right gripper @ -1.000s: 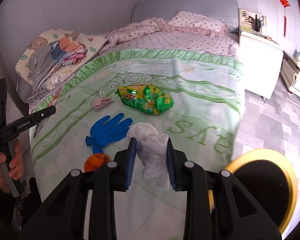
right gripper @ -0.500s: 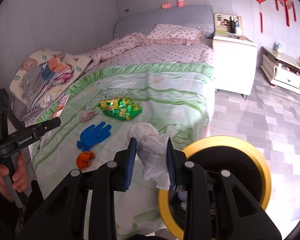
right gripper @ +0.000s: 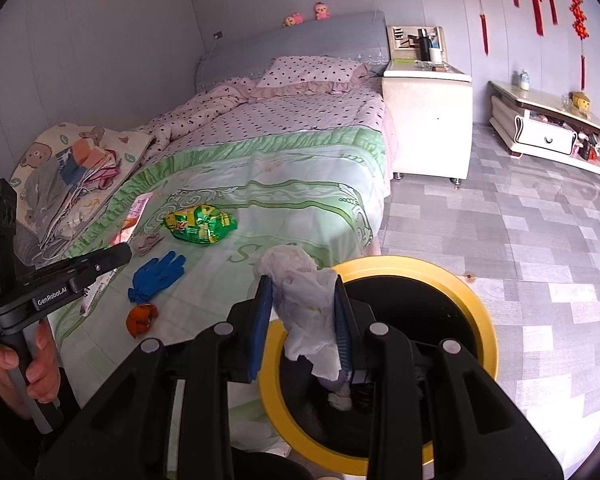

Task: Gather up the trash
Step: 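Carry the juice packet and white tissue over the bin with both tools, then open both tools to drop the juice packet and tissue into the bin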

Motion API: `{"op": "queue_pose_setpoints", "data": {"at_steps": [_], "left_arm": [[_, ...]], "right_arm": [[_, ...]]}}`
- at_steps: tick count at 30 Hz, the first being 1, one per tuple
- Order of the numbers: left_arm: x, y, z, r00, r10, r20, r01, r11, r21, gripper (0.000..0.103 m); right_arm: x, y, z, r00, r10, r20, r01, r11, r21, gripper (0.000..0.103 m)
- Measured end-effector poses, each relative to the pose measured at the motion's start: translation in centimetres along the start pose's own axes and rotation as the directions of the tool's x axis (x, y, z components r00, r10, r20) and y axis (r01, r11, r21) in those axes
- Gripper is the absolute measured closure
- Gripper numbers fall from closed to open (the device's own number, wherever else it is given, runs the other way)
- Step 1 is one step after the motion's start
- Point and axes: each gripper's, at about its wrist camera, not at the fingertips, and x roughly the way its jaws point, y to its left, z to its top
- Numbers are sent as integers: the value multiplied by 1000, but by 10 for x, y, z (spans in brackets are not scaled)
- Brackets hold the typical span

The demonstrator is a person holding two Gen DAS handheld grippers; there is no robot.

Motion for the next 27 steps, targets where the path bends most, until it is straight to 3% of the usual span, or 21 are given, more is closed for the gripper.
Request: {"op": "queue_pose_setpoints", "data": {"at_steps": [14, 27], "left_arm": [[52, -63, -13, 993, -61, -103, 70, 994, 84, 78], [87, -94, -33, 978, -80, -192, 98, 991, 86, 75]], "right_arm": [[6, -56, -13, 998, -50, -27, 53, 994, 95, 75], [29, -98, -29, 995, -57, -76, 70, 981, 179, 74]]}}
